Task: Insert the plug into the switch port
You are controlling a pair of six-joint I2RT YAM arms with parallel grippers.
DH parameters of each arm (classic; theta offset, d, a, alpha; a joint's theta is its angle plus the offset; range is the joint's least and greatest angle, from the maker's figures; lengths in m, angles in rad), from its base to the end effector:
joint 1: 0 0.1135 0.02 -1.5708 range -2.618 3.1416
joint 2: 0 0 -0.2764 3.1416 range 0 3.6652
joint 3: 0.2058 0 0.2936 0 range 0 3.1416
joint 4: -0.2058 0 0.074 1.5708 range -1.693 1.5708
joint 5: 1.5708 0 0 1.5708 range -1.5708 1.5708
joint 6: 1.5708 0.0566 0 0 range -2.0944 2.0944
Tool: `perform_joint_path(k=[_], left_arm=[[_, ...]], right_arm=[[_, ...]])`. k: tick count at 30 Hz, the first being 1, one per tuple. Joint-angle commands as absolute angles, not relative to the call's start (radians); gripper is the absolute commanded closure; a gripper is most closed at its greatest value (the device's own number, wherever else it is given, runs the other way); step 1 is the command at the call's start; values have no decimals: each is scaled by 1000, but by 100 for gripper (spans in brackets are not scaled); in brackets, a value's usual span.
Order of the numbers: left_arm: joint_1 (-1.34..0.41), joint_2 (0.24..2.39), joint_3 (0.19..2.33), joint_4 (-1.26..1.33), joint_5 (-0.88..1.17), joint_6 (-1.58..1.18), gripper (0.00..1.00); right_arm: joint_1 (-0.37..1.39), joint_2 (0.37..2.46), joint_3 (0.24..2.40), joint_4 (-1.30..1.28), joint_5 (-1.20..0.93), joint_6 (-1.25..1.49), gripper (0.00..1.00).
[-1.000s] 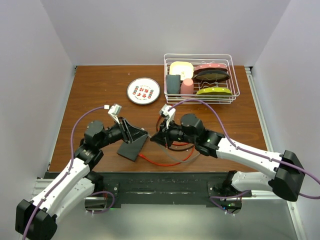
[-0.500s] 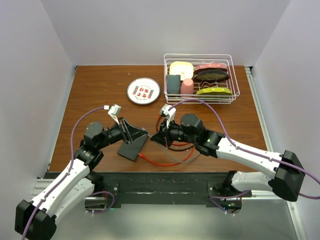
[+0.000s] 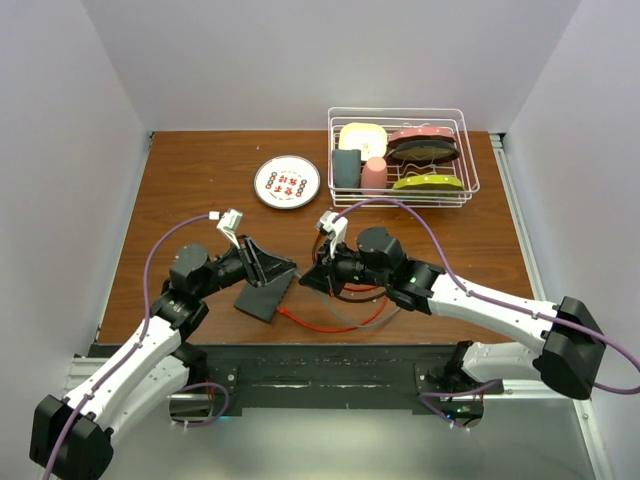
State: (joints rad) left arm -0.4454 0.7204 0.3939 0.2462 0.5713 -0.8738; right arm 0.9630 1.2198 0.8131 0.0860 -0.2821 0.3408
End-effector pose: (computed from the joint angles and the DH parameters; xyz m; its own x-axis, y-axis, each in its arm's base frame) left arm 0.1898 -0.1245 0.2507 -0.6973 -0.3818 -0.6066 0.4894 0.3647 -0.7921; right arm 0.1781 0.2836 0.2740 -0.4836 -0.1330 -0.8651 -0.8251 0.3990 0.3999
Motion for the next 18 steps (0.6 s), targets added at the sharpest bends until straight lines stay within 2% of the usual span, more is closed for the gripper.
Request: perform_joint_path(k=[1, 3, 5, 8, 9, 11, 12, 14, 15, 18], left_arm=[[-449, 719, 393, 311, 565, -894, 66], [-449, 718, 387, 316, 554, -899, 80], [-449, 724, 387, 316, 548, -902, 100], [-452, 723, 388, 305, 535, -913, 100], [-453, 719, 388, 298, 523, -916, 100], [-454, 706, 387, 279, 508, -917, 100], [-456, 700, 387, 270, 486, -920, 100], [-456, 690, 396, 224, 462, -923, 100], [-459, 690, 406, 204, 436, -922, 100], [-460, 698, 422, 115, 385, -922, 100]], right_arm=[[966, 1221, 833, 123, -310, 350, 100], [966, 1221, 834, 120, -313, 348, 100], [968, 1221, 831, 120, -310, 350, 100], [968, 1216, 836, 106, -295, 342, 98], [968, 1210, 839, 98, -287, 342, 88], [968, 1198, 844, 86, -264, 339, 75], [968, 1181, 844, 84, -255, 337, 59], [972, 1164, 847, 74, -221, 337, 45], [976, 1158, 850, 61, -183, 337, 34], [1006, 1146, 871, 25, -60, 331, 26]])
